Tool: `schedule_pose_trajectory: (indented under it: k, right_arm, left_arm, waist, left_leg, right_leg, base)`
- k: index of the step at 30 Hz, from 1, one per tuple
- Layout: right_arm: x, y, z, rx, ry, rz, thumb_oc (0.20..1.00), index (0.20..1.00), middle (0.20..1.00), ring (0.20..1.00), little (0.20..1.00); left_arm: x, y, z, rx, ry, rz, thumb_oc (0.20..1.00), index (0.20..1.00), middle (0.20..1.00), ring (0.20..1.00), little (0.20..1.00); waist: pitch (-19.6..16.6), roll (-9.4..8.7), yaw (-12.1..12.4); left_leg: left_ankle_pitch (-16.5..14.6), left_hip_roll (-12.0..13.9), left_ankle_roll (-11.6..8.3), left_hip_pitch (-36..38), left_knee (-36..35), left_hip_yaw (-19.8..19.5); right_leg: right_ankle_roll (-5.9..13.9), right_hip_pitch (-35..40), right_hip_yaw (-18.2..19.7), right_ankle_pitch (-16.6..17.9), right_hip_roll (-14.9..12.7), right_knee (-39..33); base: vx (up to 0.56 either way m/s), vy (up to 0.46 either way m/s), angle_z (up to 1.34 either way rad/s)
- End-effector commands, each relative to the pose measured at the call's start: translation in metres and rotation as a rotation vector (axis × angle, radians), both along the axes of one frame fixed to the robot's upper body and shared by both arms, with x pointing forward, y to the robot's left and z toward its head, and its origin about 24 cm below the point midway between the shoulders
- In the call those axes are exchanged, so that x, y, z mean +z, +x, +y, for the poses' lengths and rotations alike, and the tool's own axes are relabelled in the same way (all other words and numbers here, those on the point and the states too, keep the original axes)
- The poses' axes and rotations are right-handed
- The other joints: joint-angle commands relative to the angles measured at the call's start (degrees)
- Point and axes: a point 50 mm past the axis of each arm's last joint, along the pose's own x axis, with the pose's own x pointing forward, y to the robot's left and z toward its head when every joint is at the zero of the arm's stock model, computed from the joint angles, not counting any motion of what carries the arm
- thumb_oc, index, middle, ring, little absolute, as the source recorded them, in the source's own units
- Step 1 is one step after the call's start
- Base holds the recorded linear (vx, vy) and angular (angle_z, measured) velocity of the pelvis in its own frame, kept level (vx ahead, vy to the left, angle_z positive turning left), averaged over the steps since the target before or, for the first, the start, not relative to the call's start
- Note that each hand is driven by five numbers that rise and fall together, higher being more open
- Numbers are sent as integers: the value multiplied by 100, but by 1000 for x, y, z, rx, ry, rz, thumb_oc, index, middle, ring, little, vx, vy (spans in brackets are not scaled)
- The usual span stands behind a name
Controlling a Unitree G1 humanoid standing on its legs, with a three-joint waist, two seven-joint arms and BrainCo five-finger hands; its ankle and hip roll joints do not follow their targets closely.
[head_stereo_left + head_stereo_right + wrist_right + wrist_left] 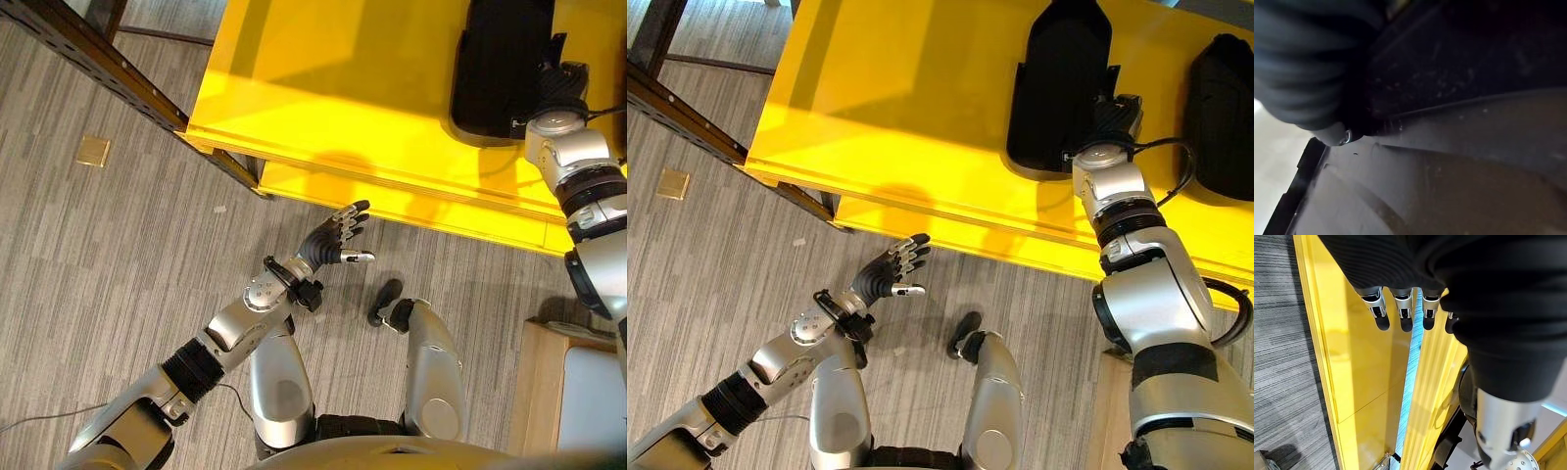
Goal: Move parts from the plastic box to the shelf.
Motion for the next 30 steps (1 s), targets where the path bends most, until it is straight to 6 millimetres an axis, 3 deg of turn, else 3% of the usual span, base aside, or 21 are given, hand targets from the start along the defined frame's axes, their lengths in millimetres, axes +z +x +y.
schedule_pose_trajectory:
  k: [1, 22, 23, 26, 27, 30]
  right_arm:
    - [67, -9, -4, -45, -44, -232, 200, 200, 200, 200, 200]
    - [84, -13, -8, -105, -133, -239, 200, 200, 200, 200, 200]
    - [84, -13, -8, -108, -135, -238, 435, 435, 435, 435, 435]
    - [84, -13, -8, -118, -141, -236, 934, 934, 934, 934, 934]
    - [84, -14, -8, -127, -156, -235, 1000, 1000, 1000, 1000, 1000]
    - [85, -15, -10, -142, -149, -241, 1000, 1000, 1000, 1000, 1000]
  left_arm:
    - [21, -17, -15, -102, -94, -63, 1000, 1000, 1000, 1000, 1000]
    - [27, -15, -11, -90, -112, -73, 1000, 1000, 1000, 1000, 1000]
    - [27, -16, -11, -90, -110, -74, 1000, 1000, 1000, 1000, 1000]
    - [27, -16, -11, -94, -104, -77, 1000, 1000, 1000, 1000, 1000]
    - [27, -16, -12, -95, -105, -81, 1000, 1000, 1000, 1000, 1000]
    - [27, -16, -10, -91, -104, -82, 1000, 1000, 1000, 1000, 1000]
  waist:
    - [-209, 88, 75]
    - [-209, 182, 96]
    - [-209, 182, 97]
    - [-209, 186, 107]
    - [-209, 194, 108]
    - [-209, 200, 105]
  left_leg:
    - [1, -153, 264, -178, 93, 168]
    - [108, -96, 216, -477, -6, 119]
    - [112, -92, 214, -481, -13, 118]
    - [122, -73, 207, -511, -16, 116]
    - [129, -67, 204, -526, -20, 113]
    - [134, -61, 200, -528, -16, 115]
  right_leg:
    - [262, 149, 295, -336, 490, 194]
    - [234, -301, 252, -495, 441, 586]
    - [234, -308, 248, -494, 441, 586]
    - [238, -334, 240, -490, 428, 594]
    - [239, -345, 231, -492, 421, 599]
    - [240, -346, 232, -492, 425, 597]
  base:
    - [17, -26, 6]
    - [1, -3, 0]
    - [-13, -13, 4]
    - [-19, -9, 2]
    - [-35, -5, 3]
    - [-10, 1, 1]
